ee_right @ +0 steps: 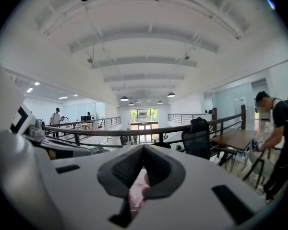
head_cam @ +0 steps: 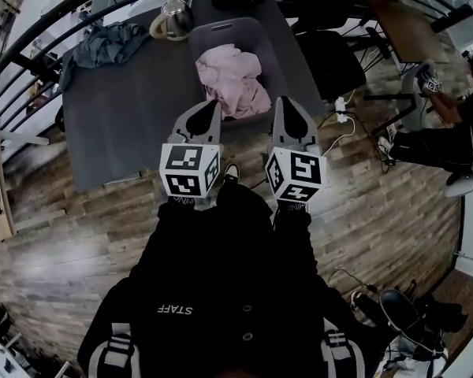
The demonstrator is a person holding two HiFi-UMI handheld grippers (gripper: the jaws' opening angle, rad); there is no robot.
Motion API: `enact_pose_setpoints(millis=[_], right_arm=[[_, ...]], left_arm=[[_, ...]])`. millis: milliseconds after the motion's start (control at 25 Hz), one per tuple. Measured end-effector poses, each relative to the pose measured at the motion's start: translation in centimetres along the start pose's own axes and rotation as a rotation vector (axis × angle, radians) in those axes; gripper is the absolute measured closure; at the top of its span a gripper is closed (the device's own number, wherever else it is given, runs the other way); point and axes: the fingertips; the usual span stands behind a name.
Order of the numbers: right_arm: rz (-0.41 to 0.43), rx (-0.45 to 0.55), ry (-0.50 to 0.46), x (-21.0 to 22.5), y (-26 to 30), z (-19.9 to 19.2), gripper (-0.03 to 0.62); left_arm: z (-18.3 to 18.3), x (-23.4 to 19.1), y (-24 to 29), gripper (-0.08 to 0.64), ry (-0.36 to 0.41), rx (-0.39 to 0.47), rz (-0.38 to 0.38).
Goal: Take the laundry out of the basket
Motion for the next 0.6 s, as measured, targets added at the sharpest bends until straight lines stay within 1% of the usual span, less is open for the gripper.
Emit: enact_pose_setpoints(millis=[160, 360, 480, 600], right_arm=[[0.037, -0.064, 0.002, 2.0, 3.7, -0.7, 0.578], [0.062, -0.154, -0.001, 2.7, 7.4, -2.6, 0.578], [0.064, -0.194, 0.007, 3.1, 9.1, -3.5, 0.578], [0.048, -0.230, 0.005, 3.5, 10.4, -4.5, 0.578]], left_arm=[[0.1, -0.5, 4.3, 0.560, -0.051, -0.057, 0.020], [-1.5, -1.4, 8.2, 0.560, -0.109, -0.159, 0.036], [-2.3, -2.2, 10.3, 0.560, -0.159, -0.193, 0.039], [-3.3, -3.1, 12.0, 0.558, -0.209, -0.226, 0.049]])
Point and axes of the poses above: the fingertips, and each gripper's own axes: y forward along the fingers, x to its right, z out of its top, and after that the axes turned 10 degrees about -x, right-handed
